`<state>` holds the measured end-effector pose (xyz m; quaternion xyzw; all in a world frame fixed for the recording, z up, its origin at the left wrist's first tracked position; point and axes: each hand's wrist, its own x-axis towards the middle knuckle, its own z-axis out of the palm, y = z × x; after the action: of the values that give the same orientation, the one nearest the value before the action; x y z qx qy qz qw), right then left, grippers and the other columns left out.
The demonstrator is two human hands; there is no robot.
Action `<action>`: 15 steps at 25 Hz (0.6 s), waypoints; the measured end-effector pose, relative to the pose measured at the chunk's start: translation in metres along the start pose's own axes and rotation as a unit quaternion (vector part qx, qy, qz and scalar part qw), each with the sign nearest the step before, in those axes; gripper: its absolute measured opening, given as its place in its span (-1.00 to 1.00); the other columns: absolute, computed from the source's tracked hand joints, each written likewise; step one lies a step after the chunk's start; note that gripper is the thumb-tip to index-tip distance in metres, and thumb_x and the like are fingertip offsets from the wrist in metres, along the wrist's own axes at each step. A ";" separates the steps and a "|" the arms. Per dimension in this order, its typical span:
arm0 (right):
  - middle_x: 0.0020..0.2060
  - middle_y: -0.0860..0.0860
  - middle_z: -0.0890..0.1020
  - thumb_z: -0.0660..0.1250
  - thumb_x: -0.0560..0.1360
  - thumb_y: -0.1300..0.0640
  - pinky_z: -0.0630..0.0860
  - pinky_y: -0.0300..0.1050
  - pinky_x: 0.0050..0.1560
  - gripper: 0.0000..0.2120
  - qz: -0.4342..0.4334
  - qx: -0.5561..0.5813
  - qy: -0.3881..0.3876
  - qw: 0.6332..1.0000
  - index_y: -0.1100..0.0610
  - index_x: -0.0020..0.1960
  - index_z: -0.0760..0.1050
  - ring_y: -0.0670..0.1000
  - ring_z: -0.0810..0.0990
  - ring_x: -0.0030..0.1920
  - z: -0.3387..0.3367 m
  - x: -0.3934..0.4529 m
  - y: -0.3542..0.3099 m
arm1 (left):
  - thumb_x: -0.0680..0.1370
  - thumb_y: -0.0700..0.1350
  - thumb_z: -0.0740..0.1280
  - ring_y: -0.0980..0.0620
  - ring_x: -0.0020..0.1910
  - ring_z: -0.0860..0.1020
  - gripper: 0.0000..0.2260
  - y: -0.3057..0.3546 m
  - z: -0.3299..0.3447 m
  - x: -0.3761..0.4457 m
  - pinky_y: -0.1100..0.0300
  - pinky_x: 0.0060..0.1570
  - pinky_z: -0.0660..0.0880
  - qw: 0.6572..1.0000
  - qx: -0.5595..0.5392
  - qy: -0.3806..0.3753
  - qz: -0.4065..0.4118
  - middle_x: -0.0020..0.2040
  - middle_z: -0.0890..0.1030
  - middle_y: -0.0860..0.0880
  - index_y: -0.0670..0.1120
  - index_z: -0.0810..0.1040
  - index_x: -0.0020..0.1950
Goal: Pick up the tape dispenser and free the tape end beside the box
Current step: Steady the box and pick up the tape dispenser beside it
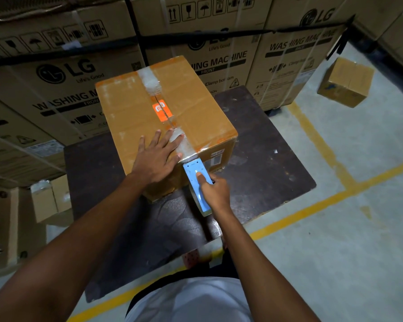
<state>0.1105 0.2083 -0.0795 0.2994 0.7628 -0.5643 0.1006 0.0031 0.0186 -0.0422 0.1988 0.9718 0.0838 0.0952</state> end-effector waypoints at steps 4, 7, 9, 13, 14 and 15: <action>0.12 -0.02 0.77 0.37 0.59 -0.26 0.68 0.02 0.09 -0.56 0.013 0.018 -0.005 1.000 0.02 0.28 0.71 0.05 0.74 0.06 0.000 -0.001 -0.003 | 0.73 0.26 -0.04 -0.18 0.75 -0.03 -0.45 0.000 0.001 0.000 -0.45 0.60 -0.10 1.000 0.002 -0.001 0.001 0.77 -0.01 0.06 0.26 -0.02 0.73; 0.12 -0.01 0.75 0.37 0.61 -0.23 0.67 -0.02 0.03 -0.58 0.024 0.031 -0.019 0.999 0.02 0.30 0.69 0.04 0.74 0.04 -0.004 -0.003 -0.007 | 0.73 0.26 -0.03 -0.18 0.75 -0.03 -0.45 0.000 0.000 0.000 -0.45 0.60 -0.11 1.000 0.004 -0.004 -0.002 0.77 -0.01 0.06 0.26 -0.02 0.73; 0.13 -0.01 0.75 0.37 0.61 -0.24 0.66 -0.02 0.02 -0.58 0.024 0.034 -0.021 0.999 0.02 0.29 0.69 0.03 0.73 0.03 -0.004 -0.005 -0.007 | 0.73 0.26 -0.03 -0.18 0.75 -0.03 -0.45 0.001 -0.002 0.000 -0.44 0.60 -0.12 1.000 0.006 -0.004 -0.003 0.77 -0.02 0.06 0.26 -0.02 0.73; 0.07 0.01 0.77 0.39 0.61 -0.20 0.67 -0.02 -0.02 -0.62 0.049 0.060 -0.027 0.997 0.07 0.20 0.72 0.01 0.73 -0.04 -0.004 -0.003 -0.010 | 0.73 0.27 -0.04 -0.18 0.75 -0.04 -0.45 0.002 -0.002 0.000 -0.44 0.60 -0.12 1.000 0.007 -0.009 -0.001 0.77 -0.03 0.06 0.26 -0.03 0.73; 0.04 0.03 0.76 0.40 0.61 -0.17 0.65 -0.04 -0.03 -0.66 0.064 0.070 -0.031 0.995 0.07 0.14 0.72 0.02 0.72 -0.06 -0.005 -0.004 -0.009 | 0.73 0.27 -0.04 -0.18 0.75 -0.03 -0.46 0.001 -0.002 -0.001 -0.44 0.60 -0.11 1.000 0.008 -0.008 -0.001 0.77 -0.02 0.06 0.27 -0.03 0.73; 0.02 0.04 0.76 0.40 0.61 -0.15 0.65 -0.04 -0.03 -0.71 0.078 0.075 -0.036 0.993 0.06 0.09 0.71 0.03 0.72 -0.07 -0.006 -0.006 -0.006 | 0.73 0.27 -0.04 -0.18 0.75 -0.03 -0.46 0.000 -0.002 0.000 -0.45 0.60 -0.10 1.000 0.007 -0.008 -0.002 0.77 -0.02 0.06 0.27 -0.03 0.72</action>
<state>0.1132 0.2105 -0.0694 0.3444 0.6885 -0.6207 0.1487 0.0031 0.0186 -0.0399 0.1984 0.9719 0.0754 0.1018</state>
